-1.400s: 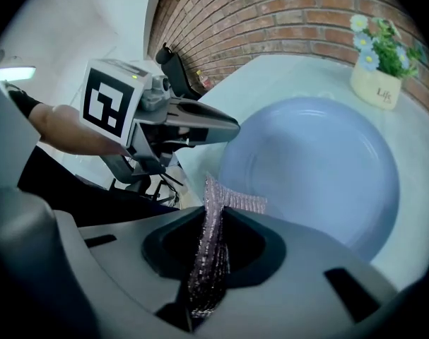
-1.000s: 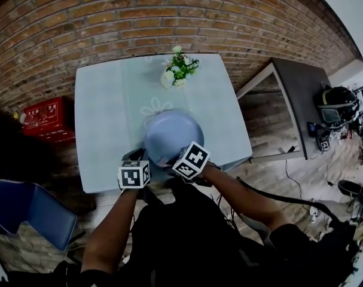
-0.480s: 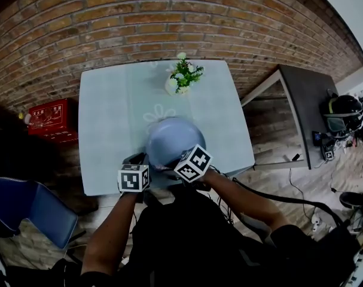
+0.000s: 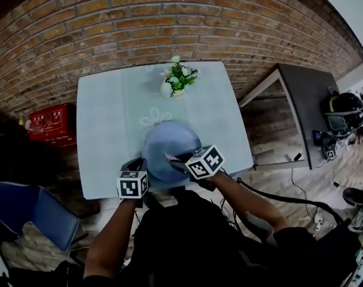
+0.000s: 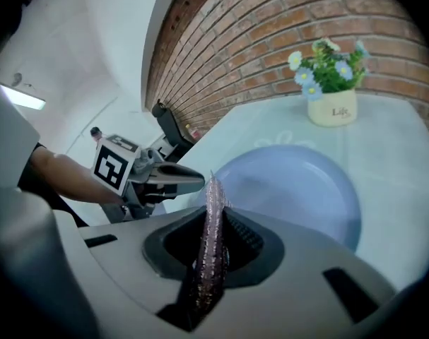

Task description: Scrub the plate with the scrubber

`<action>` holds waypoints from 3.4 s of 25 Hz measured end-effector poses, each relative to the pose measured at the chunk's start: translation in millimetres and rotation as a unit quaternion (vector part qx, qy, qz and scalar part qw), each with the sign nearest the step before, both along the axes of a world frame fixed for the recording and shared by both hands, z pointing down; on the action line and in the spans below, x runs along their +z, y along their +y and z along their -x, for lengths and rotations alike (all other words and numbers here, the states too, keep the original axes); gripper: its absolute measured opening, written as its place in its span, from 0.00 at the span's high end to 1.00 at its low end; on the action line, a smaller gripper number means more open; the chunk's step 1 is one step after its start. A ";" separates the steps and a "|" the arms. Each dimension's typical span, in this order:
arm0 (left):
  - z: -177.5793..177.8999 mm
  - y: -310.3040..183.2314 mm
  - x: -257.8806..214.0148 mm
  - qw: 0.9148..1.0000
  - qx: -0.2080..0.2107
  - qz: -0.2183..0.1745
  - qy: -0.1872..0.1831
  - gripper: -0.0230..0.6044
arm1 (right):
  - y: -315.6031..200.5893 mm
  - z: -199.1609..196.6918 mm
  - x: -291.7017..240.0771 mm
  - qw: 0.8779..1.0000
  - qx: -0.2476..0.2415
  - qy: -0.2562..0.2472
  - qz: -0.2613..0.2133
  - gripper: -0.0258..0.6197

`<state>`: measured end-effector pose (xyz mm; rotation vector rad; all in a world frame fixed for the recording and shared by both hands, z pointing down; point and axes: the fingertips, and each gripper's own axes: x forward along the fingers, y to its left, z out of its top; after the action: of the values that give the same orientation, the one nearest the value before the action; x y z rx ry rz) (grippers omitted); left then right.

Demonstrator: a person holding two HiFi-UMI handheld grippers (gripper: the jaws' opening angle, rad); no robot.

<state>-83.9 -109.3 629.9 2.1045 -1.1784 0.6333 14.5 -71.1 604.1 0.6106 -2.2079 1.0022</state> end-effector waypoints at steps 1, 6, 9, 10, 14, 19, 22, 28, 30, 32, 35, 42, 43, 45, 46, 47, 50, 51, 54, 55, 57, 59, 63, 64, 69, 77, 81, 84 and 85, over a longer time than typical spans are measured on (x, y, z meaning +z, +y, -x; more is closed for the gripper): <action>-1.6 1.1 1.0 1.000 0.003 0.001 -0.002 0.89 | -6.8 -5.6 -2.8 1.000 0.018 0.005 -0.014 0.85; -5.8 3.9 4.7 1.000 0.004 0.005 0.003 0.89 | -37.3 -36.5 -5.4 0.991 0.098 0.040 -0.078 0.85; -6.2 3.6 5.2 1.000 0.005 0.004 0.001 0.89 | -54.2 -56.1 -9.0 0.982 0.151 0.061 -0.093 0.85; -6.5 3.4 5.2 1.000 0.004 0.004 -0.001 0.89 | -59.0 -62.2 -9.9 0.979 0.167 0.068 -0.095 0.85; -8.5 3.7 4.8 1.000 0.003 0.005 -0.010 0.89 | -74.1 -78.1 -9.7 0.969 0.203 0.090 -0.111 0.85; -9.6 3.9 4.2 1.000 0.008 0.011 -0.018 0.89 | -83.8 -86.1 1.4 0.959 0.226 0.120 -0.122 0.85; -10.0 4.7 4.8 1.000 0.008 0.012 -0.021 0.89 | -88.3 -87.2 7.9 0.956 0.227 0.140 -0.125 0.85; -10.7 2.8 4.6 0.999 0.019 0.013 -0.034 0.89 | -100.6 -73.9 19.4 0.958 0.219 0.131 -0.128 0.86; -10.6 2.7 5.5 0.999 0.014 0.014 -0.031 0.89 | -103.7 -69.3 20.4 0.959 0.218 0.127 -0.128 0.86; -10.3 3.0 4.3 0.999 0.008 0.017 -0.029 0.89 | -106.3 -66.2 21.6 0.960 0.213 0.129 -0.131 0.86; -10.8 3.3 3.4 0.999 0.010 0.016 -0.033 0.89 | -110.6 -62.0 22.4 0.961 0.211 0.123 -0.127 0.86; -11.4 4.6 2.1 0.999 0.009 0.023 -0.033 0.90 | -115.7 -48.1 28.3 0.966 0.198 0.111 -0.121 0.86; -11.3 4.6 2.0 0.999 0.009 0.022 -0.031 0.90 | -116.9 -46.1 29.3 0.967 0.196 0.107 -0.121 0.86; -10.8 4.3 2.1 0.999 0.009 0.021 -0.029 0.90 | -119.7 -41.9 31.3 0.969 0.191 0.101 -0.119 0.86; -10.6 4.1 2.3 0.999 0.008 0.020 -0.029 0.90 | -120.8 -39.6 32.9 0.970 0.188 0.099 -0.117 0.86; -10.5 3.9 2.5 0.999 0.007 0.019 -0.030 0.90 | -121.8 -37.1 33.5 0.971 0.185 0.098 -0.116 0.86; -10.9 3.3 2.7 0.999 0.005 0.017 -0.030 0.90 | -124.0 -30.1 34.2 0.973 0.178 0.091 -0.113 0.86; -10.8 3.3 3.1 0.999 0.005 0.017 -0.030 0.90 | -124.6 -27.9 35.8 0.974 0.175 0.087 -0.111 0.86; -10.5 4.5 4.4 1.000 0.004 0.016 -0.025 0.90 | -125.1 -22.8 35.7 0.976 0.172 0.081 -0.105 0.86; -10.3 4.6 4.4 1.000 0.004 0.016 -0.023 0.90 | -125.2 -21.8 33.6 0.976 0.172 0.082 -0.104 0.86; -9.8 4.8 4.0 1.000 0.001 0.018 -0.023 0.90 | -125.8 -18.9 31.2 0.977 0.168 0.083 -0.103 0.86; -9.0 4.4 3.7 1.000 -0.001 0.018 -0.024 0.90 | -125.6 -15.0 31.8 0.978 0.162 0.080 -0.100 0.86; -7.2 4.2 5.3 1.000 -0.006 0.011 -0.020 0.90 | -123.7 -4.8 33.2 0.983 0.145 0.071 -0.093 0.86; -7.0 4.5 5.2 1.000 -0.008 0.011 -0.017 0.90 | -123.2 -2.4 33.2 0.983 0.140 0.068 -0.093 0.86; -8.9 3.6 3.1 1.000 -0.007 0.017 -0.010 0.90 | -120.4 6.8 33.3 0.987 0.119 0.063 -0.089 0.86; -8.4 2.8 5.0 1.000 -0.007 0.009 -0.012 0.90 | -111.8 22.8 37.0 0.991 0.086 0.061 -0.078 0.85; -8.2 4.3 2.0 1.000 -0.013 0.016 -0.010 0.90 | -108.0 27.0 39.4 0.993 0.078 0.061 -0.069 0.85; -4.9 3.6 2.6 0.999 -0.033 0.022 -0.002 0.90 | -106.4 32.5 35.5 0.993 0.068 0.070 -0.066 0.86; -5.5 4.1 1.2 0.999 -0.033 0.022 -0.001 0.91 | -105.0 34.9 35.3 0.993 0.065 0.070 -0.064 0.85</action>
<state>-78.4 -105.1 631.2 2.0213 -1.2191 0.6254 -20.4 -176.1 639.5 0.8645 -2.1420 0.8587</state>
